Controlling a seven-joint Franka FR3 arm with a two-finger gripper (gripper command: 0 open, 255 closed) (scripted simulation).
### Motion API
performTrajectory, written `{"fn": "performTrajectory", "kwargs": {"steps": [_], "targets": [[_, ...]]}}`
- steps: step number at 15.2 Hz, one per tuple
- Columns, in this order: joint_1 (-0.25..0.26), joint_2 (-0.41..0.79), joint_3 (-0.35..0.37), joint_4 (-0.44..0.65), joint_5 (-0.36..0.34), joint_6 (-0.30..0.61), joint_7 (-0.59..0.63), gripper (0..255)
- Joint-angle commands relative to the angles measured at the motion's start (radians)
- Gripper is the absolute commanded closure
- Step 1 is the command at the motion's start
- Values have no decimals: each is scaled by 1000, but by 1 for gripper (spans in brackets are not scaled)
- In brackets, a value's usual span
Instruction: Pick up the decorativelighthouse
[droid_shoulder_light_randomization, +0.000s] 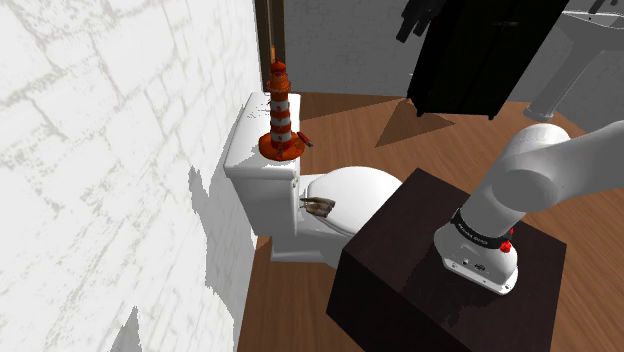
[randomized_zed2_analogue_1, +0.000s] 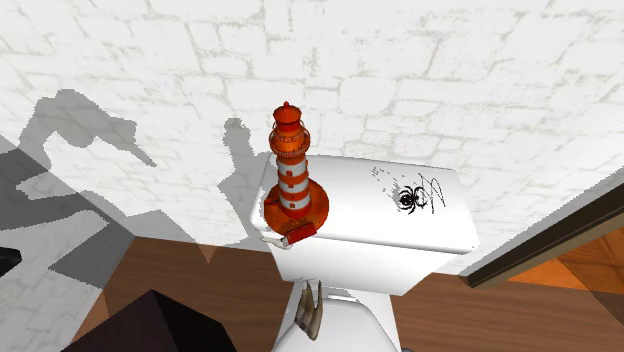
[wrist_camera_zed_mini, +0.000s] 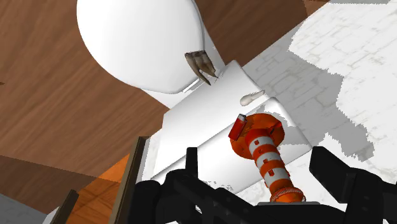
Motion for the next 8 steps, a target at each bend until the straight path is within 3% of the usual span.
{"fn": "performTrajectory", "kwargs": {"steps": [1, 8], "targets": [[0, 0, 0, 0, 0, 0, 0, 0], [56, 152, 18, -45, 59, 246, -14, 0]]}}
